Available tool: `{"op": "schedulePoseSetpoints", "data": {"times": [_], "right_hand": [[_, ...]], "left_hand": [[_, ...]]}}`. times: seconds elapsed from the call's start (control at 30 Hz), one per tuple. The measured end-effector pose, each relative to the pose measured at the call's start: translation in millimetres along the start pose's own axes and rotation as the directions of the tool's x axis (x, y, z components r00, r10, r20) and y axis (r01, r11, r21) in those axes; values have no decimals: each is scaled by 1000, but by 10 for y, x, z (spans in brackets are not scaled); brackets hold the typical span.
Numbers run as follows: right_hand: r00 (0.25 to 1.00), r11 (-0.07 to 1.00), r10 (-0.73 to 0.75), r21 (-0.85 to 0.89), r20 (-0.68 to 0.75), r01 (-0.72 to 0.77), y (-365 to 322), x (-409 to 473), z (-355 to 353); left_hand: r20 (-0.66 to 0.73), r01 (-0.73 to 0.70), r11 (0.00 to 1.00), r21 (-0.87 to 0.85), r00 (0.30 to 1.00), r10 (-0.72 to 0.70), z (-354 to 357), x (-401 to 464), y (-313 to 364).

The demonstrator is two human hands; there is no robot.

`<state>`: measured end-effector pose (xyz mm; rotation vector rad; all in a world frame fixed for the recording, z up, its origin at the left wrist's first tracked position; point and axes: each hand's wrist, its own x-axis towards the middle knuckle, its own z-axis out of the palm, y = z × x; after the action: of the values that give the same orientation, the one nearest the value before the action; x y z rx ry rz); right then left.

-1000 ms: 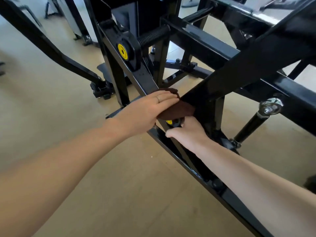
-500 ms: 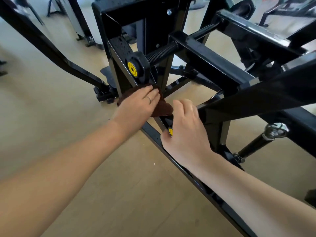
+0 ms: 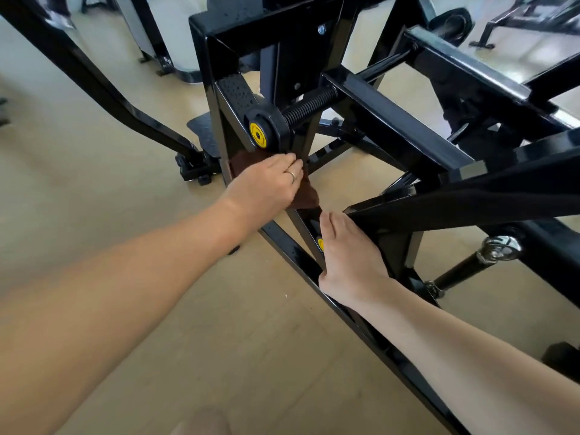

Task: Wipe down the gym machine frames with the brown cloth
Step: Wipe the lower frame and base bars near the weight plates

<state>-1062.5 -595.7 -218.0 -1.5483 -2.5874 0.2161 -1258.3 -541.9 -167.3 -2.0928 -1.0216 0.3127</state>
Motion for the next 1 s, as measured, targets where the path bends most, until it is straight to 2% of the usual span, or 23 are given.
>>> {"op": "schedulePoseSetpoints", "data": {"times": [0.1, 0.2, 0.27, 0.33, 0.47, 0.57, 0.67, 0.83, 0.93, 1.0], "right_hand": [[1000, 1000, 10, -17, 13, -10, -12, -11, -44], [1000, 1000, 29, -11, 9, -29, -67, -12, -106], [999, 999, 45, 0, 18, -45, -90, -15, -131], [997, 998, 65, -3, 38, -65, -107, -23, -140], [993, 995, 100, -20, 66, -99, -147, -8, -157], [989, 992, 123, -11, 80, -122, -185, 13, -192], [987, 989, 147, 3, 67, -148, -199, 23, -214], [989, 989, 144, 16, 42, -145, -176, 30, -228], [987, 989, 149, 0, 54, -149, -186, 16, -195], [986, 989, 150, -1, 67, -150, -179, 18, -185]], "left_hand": [[86, 74, 992, -101, 994, -66, -29, -7, 325], [139, 62, 979, -193, 990, -35, -61, -61, 442], [117, 33, 975, -222, 993, -7, -69, -61, 325], [96, -2, 985, -172, 995, 19, -81, -35, 155], [69, 27, 993, -115, 997, -19, -31, 16, 25], [112, 56, 983, -172, 993, -37, 36, -11, 187], [93, 43, 962, -270, 995, -18, 99, -38, 331], [112, 35, 950, -310, 994, 0, 93, 94, 324], [207, 56, 944, -324, 978, 13, 6, 303, 259], [281, 132, 915, -381, 959, -21, -74, 471, 209]]}}
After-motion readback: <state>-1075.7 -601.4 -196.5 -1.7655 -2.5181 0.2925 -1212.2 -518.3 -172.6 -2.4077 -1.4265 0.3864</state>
